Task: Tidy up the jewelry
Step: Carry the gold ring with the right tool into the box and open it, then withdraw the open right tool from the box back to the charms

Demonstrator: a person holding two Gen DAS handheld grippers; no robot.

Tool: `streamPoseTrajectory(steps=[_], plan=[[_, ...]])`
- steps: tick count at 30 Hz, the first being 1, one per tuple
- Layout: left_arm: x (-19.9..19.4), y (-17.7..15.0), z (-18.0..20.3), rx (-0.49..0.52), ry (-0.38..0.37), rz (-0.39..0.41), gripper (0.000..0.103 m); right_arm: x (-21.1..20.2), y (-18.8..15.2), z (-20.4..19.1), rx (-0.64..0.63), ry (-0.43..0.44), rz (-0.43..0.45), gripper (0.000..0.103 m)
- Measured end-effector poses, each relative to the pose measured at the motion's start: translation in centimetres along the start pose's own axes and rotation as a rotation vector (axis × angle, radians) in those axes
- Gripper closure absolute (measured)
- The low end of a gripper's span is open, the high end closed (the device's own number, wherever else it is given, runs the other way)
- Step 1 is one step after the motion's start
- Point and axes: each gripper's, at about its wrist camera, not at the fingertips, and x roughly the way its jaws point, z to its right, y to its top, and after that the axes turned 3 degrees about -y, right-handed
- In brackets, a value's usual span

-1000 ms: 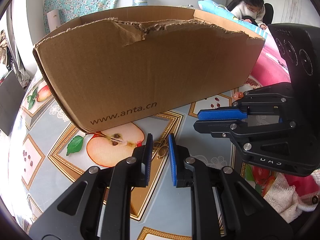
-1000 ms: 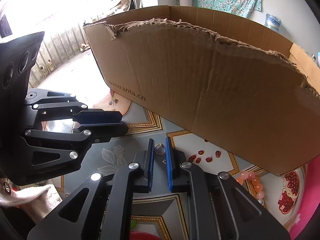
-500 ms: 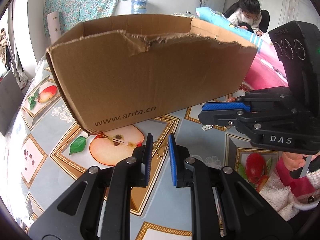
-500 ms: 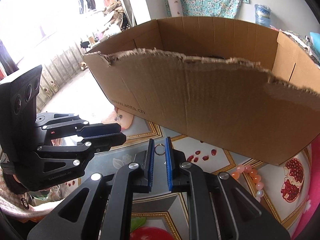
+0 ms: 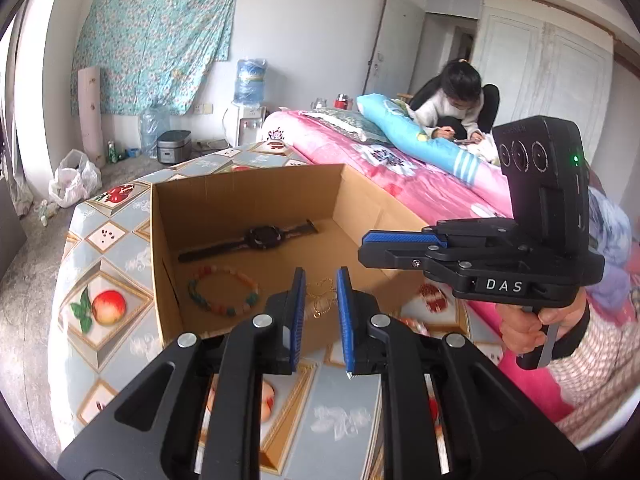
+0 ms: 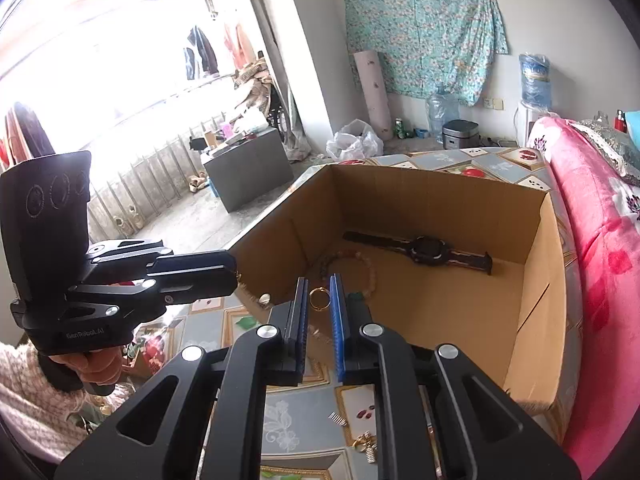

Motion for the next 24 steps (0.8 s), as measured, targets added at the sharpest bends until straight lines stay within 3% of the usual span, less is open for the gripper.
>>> streamPoseTrajectory(steps=[2, 4, 6, 10, 12, 15, 24], plan=[[1.7, 1.7, -0.7, -0.018, 0.012, -0.032, 0.088, 2.1, 1.8, 1.8, 0.04, -0.012, -0.085, 0.092], [4.3, 3.3, -1.7, -0.042, 0.049, -0.102, 0.088, 4.2, 2.9, 3.7, 0.11, -0.019, -0.178, 0.092], [7.5, 4.4, -2.8, -0.082, 0.041, -0.181, 0.088, 6.3, 3.2, 5.8, 0.165, -0.012, -0.263, 0.092], [12.5, 4.7, -3.6, -0.128, 0.08, -0.315, 0.088, 10.3, 3.2, 7.7, 0.193, -0.066, -0.364, 0.092], [13.8, 4.5, -4.9, -0.19, 0.052, -0.36, 0.088, 11.3, 3.4, 8.2, 0.19, -0.09, -0.386, 0.092], [15.0, 4.4, -5.5, -0.238, 0.072, -0.392, 0.088, 11.7, 4.0, 8.6, 0.202, -0.085, -0.403, 0.092], [15.9, 4.8, -6.4, -0.302, 0.08, -0.378, 0.08, 11.0, 4.0, 8.9, 0.22, -0.092, -0.374, 0.091]])
